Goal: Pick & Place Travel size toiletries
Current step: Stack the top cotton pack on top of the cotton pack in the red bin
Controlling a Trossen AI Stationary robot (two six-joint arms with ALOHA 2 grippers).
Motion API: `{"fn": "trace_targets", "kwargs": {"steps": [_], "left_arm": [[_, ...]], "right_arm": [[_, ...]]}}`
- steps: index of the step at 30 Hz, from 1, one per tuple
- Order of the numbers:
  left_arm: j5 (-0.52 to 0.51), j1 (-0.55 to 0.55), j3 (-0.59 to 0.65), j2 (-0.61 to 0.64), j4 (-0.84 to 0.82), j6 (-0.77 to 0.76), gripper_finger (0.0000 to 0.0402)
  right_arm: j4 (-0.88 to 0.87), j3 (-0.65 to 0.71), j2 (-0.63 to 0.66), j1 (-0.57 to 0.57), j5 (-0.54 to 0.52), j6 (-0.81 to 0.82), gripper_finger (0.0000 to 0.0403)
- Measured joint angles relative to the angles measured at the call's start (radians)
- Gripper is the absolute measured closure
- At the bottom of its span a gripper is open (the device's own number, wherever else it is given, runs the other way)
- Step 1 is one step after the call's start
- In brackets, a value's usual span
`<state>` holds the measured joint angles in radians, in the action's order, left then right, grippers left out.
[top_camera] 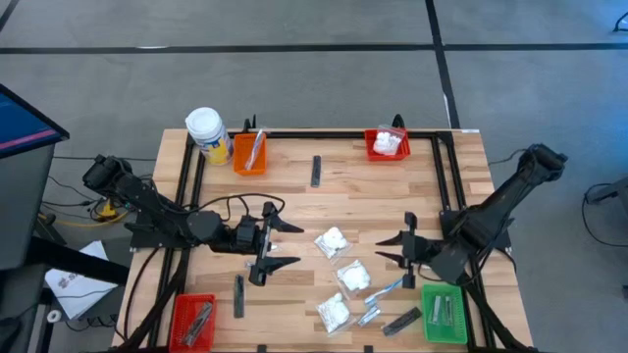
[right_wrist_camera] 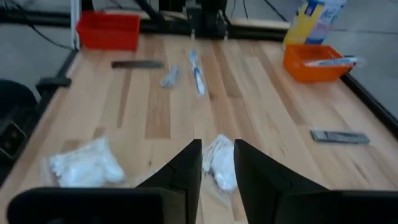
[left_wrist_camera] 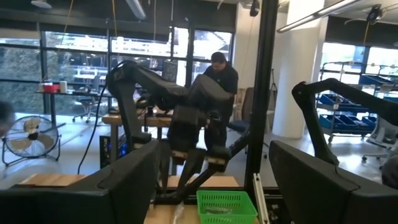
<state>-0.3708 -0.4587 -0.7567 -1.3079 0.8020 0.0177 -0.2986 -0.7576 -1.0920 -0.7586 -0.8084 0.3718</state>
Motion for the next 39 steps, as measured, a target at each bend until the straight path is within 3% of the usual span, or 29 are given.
{"fn": "trace_targets", "kwargs": {"steps": [5, 13, 17, 22, 27, 31, 39], "left_arm": [[-0.005, 0.011, 0.000, 0.000, -0.005, 0.000, 0.0106], [-0.005, 0.022, 0.000, 0.000, -0.015, 0.000, 0.0106], [-0.061, 0.024, 0.000, 0.000, -0.029, 0.002, 0.0106], [-0.110, 0.056, 0.000, 0.000, -0.092, -0.028, 0.0106], [-0.111, 0.112, 0.000, 0.000, -0.183, -0.118, 0.0106], [-0.102, 0.162, 0.000, 0.000, -0.256, -0.209, 0.0106], [0.191, 0.338, -0.002, -0.031, -0.548, -0.560, 0.0116]], "right_arm": [[0.135, -0.012, 0.048, 0.049, 0.002, -0.102, 0.0314], [0.264, -0.048, 0.065, 0.155, -0.005, -0.483, 0.0315], [0.383, -0.048, 0.064, 0.233, -0.004, -0.635, 0.0315], [0.485, -0.049, 0.065, 0.320, -0.004, -0.547, 0.0315], [0.345, -0.049, 0.080, 0.374, -0.002, -0.388, 0.0308], [0.270, -0.048, 0.075, 0.400, 0.041, -0.319, 0.0277], [0.250, -0.049, 0.079, 0.399, 0.077, -0.291, 0.0166]]}}
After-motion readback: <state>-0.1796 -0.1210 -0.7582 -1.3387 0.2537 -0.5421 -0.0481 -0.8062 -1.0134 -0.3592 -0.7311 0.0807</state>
